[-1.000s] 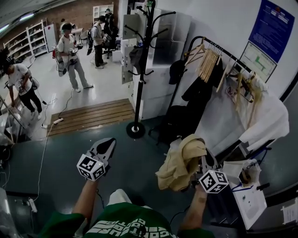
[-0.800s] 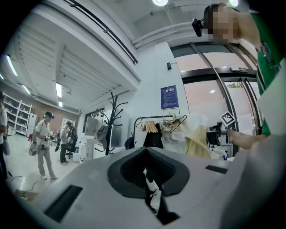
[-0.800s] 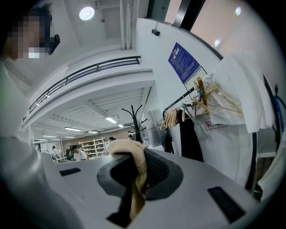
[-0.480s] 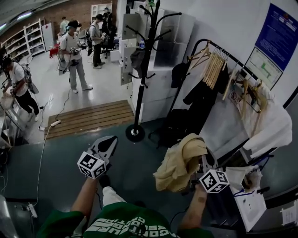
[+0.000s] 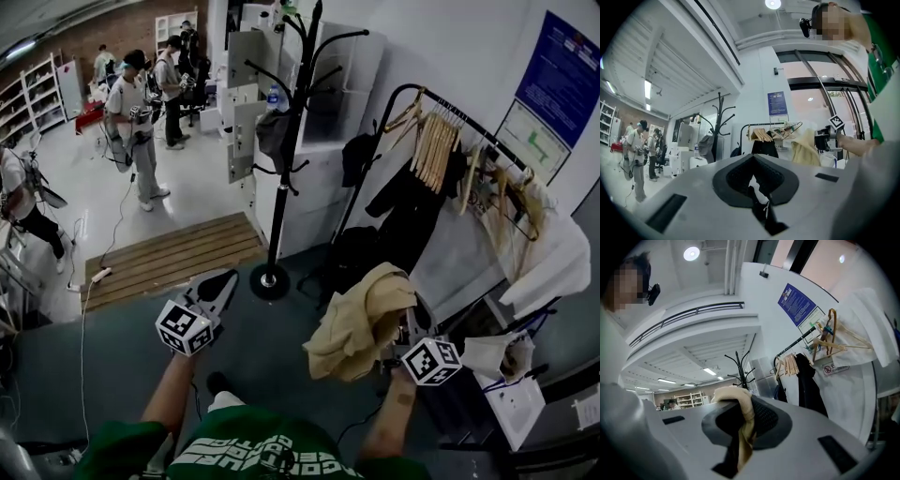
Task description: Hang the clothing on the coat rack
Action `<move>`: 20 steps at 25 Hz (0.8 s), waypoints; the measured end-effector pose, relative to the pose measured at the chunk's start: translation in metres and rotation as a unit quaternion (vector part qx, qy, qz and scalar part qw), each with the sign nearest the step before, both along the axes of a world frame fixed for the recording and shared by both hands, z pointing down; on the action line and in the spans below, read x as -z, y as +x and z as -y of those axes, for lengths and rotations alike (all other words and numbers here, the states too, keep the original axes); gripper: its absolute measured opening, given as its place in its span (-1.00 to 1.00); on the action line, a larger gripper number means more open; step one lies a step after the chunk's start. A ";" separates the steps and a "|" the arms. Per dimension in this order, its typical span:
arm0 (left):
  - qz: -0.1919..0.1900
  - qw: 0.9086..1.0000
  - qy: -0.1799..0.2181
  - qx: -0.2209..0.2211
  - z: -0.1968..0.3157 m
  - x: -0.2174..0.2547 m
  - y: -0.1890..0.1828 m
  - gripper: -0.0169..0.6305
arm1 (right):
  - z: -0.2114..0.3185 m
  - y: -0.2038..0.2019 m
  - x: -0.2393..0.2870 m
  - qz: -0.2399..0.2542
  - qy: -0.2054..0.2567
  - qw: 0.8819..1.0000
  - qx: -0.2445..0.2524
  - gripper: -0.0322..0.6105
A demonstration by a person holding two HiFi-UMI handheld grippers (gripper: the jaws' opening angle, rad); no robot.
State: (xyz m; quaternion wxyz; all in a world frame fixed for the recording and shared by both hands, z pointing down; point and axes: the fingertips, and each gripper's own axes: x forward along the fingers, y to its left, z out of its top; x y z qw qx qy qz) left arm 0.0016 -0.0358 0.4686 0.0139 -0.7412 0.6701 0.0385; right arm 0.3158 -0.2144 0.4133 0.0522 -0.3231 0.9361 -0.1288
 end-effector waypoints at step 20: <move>-0.010 0.993 0.000 -0.120 0.047 0.004 -0.171 -0.94 | -0.010 -0.155 0.011 0.008 0.000 0.994 -0.107 -0.79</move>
